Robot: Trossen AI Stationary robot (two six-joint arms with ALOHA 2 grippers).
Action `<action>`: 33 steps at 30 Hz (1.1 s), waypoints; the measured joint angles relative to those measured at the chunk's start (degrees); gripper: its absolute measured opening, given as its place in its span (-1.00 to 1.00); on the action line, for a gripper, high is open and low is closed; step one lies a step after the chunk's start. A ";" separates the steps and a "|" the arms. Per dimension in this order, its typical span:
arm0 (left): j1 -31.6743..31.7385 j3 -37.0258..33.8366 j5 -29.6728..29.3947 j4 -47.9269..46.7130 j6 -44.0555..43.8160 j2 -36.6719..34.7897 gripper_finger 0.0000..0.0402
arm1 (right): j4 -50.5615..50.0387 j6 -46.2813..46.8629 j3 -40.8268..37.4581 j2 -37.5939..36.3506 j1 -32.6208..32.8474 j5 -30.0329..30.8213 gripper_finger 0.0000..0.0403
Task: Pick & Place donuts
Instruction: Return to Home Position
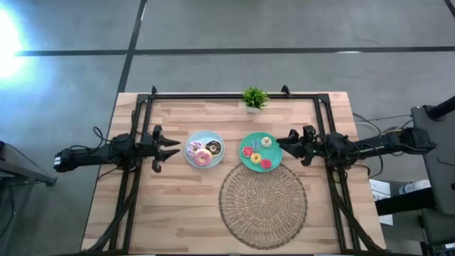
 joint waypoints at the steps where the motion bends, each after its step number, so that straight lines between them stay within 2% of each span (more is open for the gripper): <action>1: 0.00 -0.02 0.04 0.11 0.00 0.28 -0.38 | -0.01 0.00 0.00 0.00 0.01 0.01 -0.09; 16: 0.00 -0.04 0.39 -0.20 -0.02 0.70 -0.38 | -0.05 0.03 0.00 0.00 0.01 -0.07 -0.09; 21: 0.00 -0.04 0.42 -0.22 -0.02 0.74 -0.38 | -1.11 3.36 -0.04 -0.82 -0.14 -9.34 -0.09; 27: -0.02 -0.02 0.42 -0.20 -0.02 0.72 -0.38 | -1.26 5.01 -0.04 -0.68 -0.14 -9.52 -0.09; 29: -0.02 -0.02 0.42 -0.20 -0.02 0.72 -0.38 | -1.67 3.42 -0.04 -0.70 0.08 -9.14 -0.09; 33: -0.02 -0.02 0.42 -0.17 0.00 0.72 -0.38 | -6.79 -7.38 -0.04 -4.18 1.36 -9.69 -0.09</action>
